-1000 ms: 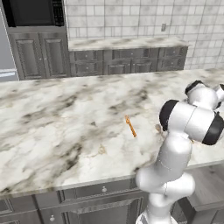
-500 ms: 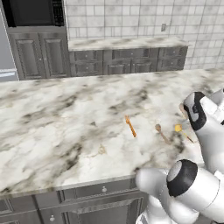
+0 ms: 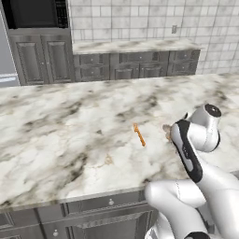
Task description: Organize the utensils by type. Pick up the wooden spoons from the counter and place them in the open cabinet. Then pick up the metallic utensils from the counter and place them in the open drawer.
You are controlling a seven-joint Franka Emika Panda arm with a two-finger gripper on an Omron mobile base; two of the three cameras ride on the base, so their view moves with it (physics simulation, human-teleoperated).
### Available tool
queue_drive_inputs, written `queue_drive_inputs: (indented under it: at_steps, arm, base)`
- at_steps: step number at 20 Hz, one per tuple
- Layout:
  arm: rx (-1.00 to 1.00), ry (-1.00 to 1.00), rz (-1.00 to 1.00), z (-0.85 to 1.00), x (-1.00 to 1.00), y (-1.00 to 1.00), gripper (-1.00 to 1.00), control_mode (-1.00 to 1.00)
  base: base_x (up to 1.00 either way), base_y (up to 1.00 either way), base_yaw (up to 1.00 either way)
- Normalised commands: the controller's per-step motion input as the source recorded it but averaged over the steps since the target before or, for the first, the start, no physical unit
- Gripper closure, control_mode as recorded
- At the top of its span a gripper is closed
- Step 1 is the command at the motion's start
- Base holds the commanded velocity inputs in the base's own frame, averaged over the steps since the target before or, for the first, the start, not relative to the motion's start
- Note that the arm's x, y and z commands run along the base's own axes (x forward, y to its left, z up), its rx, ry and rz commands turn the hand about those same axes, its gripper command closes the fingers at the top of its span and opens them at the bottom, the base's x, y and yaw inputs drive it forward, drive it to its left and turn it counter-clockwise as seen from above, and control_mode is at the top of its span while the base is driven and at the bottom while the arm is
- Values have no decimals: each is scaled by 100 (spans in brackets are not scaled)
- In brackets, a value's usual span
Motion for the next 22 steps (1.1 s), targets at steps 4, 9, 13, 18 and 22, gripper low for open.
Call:
queue_drive_inputs:
  at_steps: [4, 9, 13, 18, 22]
  arm:
    - [-14, 1, 54, 0, 0, 66, 100, -100]
    - [-19, 10, 29, 0, 21, 55, 100, -100]
    - [-22, 10, 10, 0, 11, 46, 100, -100]
    - [-7, 0, 0, 0, -6, 6, 100, -100]
    - [0, -4, 0, 0, -15, 0, 100, 100]
  base:
    - [0, 0, 0]
    - [0, 0, 0]
    - [0, 0, 0]
    - [0, 0, 0]
    - [-10, 0, 0]
